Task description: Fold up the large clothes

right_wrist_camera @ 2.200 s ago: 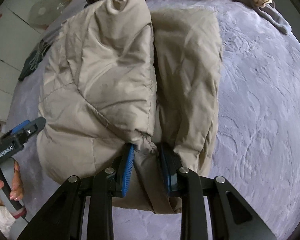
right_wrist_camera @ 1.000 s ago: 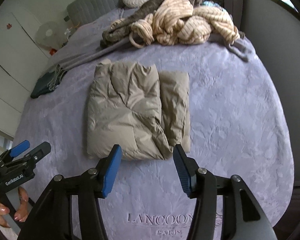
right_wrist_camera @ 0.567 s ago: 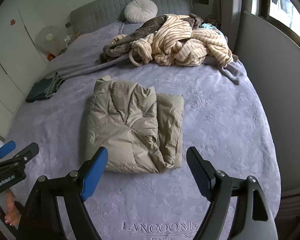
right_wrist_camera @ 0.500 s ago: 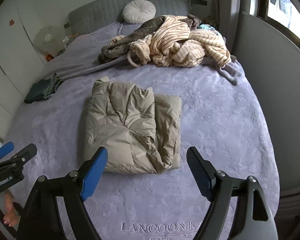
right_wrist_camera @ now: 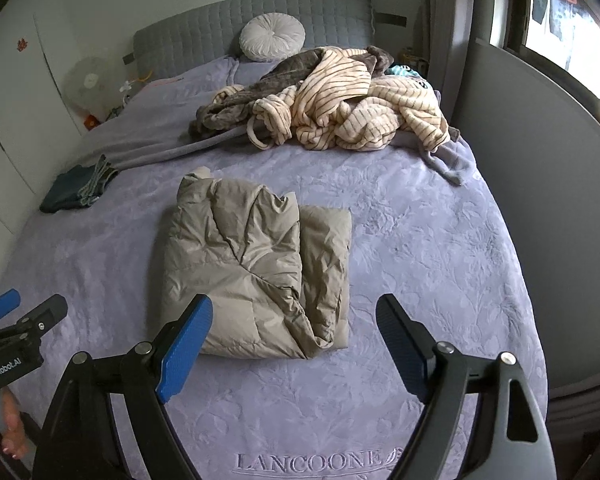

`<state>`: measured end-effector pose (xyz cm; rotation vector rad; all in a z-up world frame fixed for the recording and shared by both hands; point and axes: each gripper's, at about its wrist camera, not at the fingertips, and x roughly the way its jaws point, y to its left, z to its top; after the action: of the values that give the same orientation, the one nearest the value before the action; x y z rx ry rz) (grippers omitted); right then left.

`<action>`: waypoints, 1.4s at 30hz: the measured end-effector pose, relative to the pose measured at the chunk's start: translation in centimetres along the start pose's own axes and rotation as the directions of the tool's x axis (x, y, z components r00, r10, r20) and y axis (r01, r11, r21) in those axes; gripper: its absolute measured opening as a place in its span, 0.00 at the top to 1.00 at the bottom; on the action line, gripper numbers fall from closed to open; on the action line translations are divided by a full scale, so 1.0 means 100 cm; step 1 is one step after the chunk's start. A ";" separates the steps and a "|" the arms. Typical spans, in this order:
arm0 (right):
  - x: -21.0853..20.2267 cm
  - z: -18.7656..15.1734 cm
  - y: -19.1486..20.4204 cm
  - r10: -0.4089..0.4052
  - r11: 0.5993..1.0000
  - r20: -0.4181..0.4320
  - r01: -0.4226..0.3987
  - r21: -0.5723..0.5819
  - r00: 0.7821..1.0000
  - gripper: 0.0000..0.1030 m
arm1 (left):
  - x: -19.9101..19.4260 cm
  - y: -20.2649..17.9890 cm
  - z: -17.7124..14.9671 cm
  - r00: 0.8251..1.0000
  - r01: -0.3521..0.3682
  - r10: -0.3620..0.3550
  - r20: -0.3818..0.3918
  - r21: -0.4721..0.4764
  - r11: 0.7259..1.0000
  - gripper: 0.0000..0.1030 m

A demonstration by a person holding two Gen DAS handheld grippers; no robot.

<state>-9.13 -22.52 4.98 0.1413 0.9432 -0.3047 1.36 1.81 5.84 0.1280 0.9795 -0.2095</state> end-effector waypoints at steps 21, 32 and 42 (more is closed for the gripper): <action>-0.001 0.001 0.002 0.002 1.000 -0.002 -0.002 0.000 1.000 0.17 | -0.002 0.000 0.001 1.000 -0.004 0.004 0.003 0.007 1.000 0.00; -0.001 0.001 0.001 0.002 1.000 -0.002 -0.002 -0.001 1.000 0.17 | -0.003 -0.001 0.000 1.000 -0.006 0.006 0.004 0.000 1.000 0.00; -0.001 0.002 0.002 0.005 1.000 -0.001 -0.005 0.000 1.000 0.17 | -0.003 -0.001 0.000 1.000 -0.004 0.004 0.004 0.003 1.000 0.00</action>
<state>-9.04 -22.39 5.19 0.1435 0.9439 -0.2998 1.20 1.79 6.04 0.1320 0.9748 -0.2071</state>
